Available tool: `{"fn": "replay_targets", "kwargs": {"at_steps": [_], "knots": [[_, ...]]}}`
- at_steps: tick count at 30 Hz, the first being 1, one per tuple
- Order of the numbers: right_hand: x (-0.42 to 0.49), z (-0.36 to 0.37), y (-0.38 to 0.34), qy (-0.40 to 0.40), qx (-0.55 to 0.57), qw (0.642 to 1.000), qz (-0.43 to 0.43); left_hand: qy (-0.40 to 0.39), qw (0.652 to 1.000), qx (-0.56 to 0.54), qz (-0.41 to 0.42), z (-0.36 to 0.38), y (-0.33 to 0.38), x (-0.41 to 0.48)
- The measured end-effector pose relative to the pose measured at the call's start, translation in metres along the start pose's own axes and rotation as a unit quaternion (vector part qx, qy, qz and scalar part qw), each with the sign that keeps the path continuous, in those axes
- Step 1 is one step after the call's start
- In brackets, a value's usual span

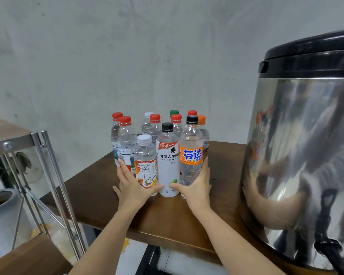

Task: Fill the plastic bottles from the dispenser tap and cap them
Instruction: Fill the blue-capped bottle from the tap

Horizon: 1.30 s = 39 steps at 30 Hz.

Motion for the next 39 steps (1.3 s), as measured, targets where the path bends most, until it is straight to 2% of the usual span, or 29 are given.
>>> {"fn": "replay_targets", "kwargs": {"at_steps": [9,11,14,18,22,27,32,39], "knots": [[-0.033,-0.008,-0.007,-0.06,-0.136,0.988,0.053,-0.019,1.0,0.015,-0.006,0.004,-0.002,-0.031],[-0.051,-0.013,-0.012,-0.069,-0.177,0.981,0.047,-0.034,0.998,0.051,-0.004,0.005,-0.001,-0.047],[-0.082,-0.021,-0.021,-0.103,-0.272,0.957,0.005,-0.023,0.99,0.137,0.015,0.005,0.006,-0.079],[-0.133,-0.037,-0.043,-0.139,-0.345,0.92,-0.124,-0.005,0.993,0.054,0.104,0.006,0.024,-0.134],[-0.191,-0.092,-0.08,-0.051,-0.331,0.893,-0.301,0.036,0.974,-0.023,0.221,-0.01,0.067,-0.187],[-0.245,-0.184,-0.119,0.053,-0.323,0.853,-0.406,0.072,0.936,-0.124,0.321,-0.033,0.145,-0.255],[-0.265,-0.276,-0.107,0.135,-0.326,0.85,-0.39,0.049,0.889,-0.192,0.412,-0.024,0.229,-0.315],[-0.259,-0.391,-0.04,0.193,-0.382,0.864,-0.266,-0.056,0.85,-0.245,0.462,0.06,0.33,-0.371]]}}
Point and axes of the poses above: each hand's wrist, its own x-axis towards the middle knuckle, its own z-axis out of the palm, y = z × x, the point moved 8 cm from there along x, towards the middle knuckle, and after that the axes turned 6 degrees about -y, right-handed, at the moved point
